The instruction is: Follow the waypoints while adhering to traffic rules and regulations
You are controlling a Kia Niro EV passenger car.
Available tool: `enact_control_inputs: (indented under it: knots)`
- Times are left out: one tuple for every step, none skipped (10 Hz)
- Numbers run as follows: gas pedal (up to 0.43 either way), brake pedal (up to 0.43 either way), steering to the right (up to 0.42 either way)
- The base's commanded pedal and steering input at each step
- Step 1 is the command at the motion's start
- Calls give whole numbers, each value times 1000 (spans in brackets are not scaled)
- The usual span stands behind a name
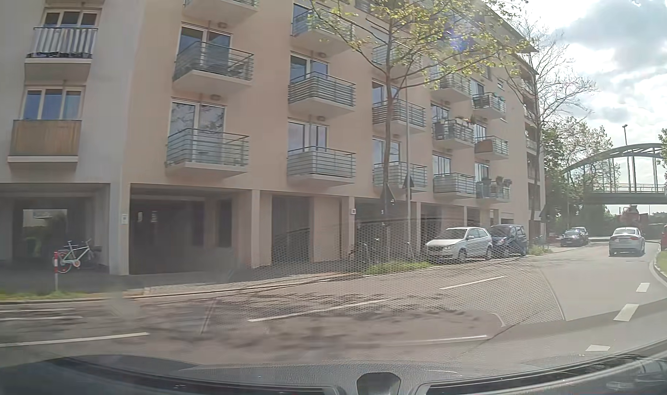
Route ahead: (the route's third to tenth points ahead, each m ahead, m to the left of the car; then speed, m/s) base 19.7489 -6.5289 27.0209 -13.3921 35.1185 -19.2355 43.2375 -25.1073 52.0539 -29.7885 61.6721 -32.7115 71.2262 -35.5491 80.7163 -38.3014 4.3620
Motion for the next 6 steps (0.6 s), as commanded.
enact_control_inputs:
  knots:
    - [220, 0, 437]
    - [220, 0, 417]
    - [220, 0, 398]
    - [220, 0, 377]
    - [220, 0, 354]
    - [220, 0, 336]
